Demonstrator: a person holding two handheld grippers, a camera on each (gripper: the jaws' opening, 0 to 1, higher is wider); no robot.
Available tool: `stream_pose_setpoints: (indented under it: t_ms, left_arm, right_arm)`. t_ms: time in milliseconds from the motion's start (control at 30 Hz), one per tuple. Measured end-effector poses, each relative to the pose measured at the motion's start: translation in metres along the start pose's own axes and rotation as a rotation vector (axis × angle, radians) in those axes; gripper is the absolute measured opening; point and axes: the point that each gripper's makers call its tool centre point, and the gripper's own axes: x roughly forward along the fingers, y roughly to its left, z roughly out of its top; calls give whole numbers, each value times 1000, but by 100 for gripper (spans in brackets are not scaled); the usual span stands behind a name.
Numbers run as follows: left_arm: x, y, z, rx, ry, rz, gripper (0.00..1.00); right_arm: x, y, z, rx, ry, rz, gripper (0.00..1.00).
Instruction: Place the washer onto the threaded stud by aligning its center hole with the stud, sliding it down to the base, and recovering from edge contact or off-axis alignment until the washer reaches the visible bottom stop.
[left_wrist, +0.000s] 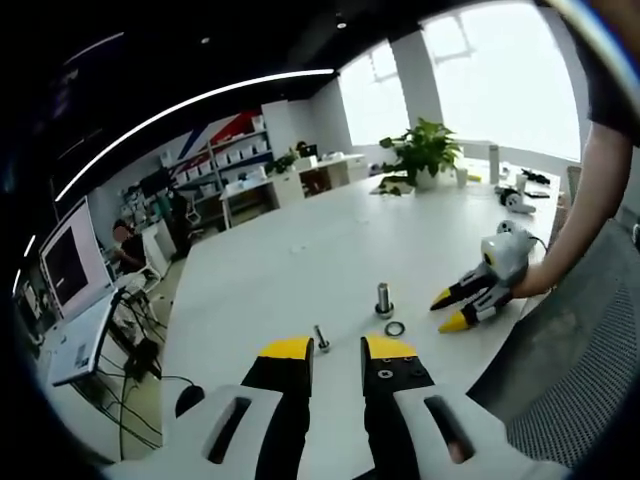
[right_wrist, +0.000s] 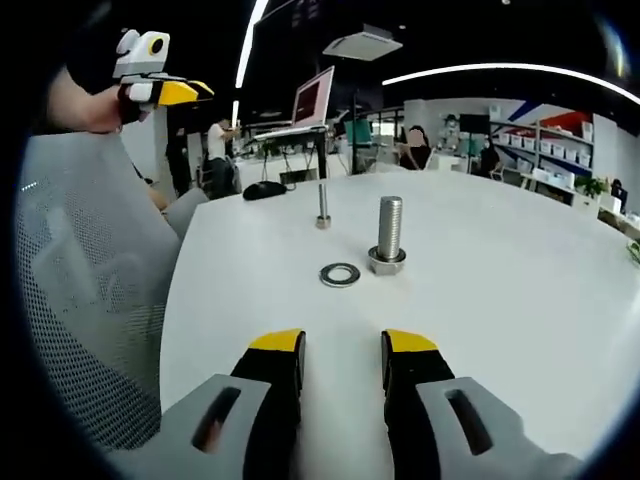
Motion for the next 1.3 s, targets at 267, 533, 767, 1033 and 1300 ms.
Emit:
stream_pose_setpoints:
  t_ms: [267,533,767,1033,1300]
  left_arm:
    - [-1,0,1,-2,-8,2,17]
    - [-2,1,3,-5,-19,2,17]
    - [-3,0,4,-6,-24,0,17]
    - [-3,1,3,-11,-21,5,17]
    - [-2,1,2,-10,-18,1,17]
  right_arm:
    - [6,0,4,-9,-58,-9,38]
    - [9,6,7,-18,-111,13,41]
    - [13,11,9,-36,-115,38,42]
    - [25,12,15,-36,-116,50,42]
    - [28,12,16,-31,-115,47,44]
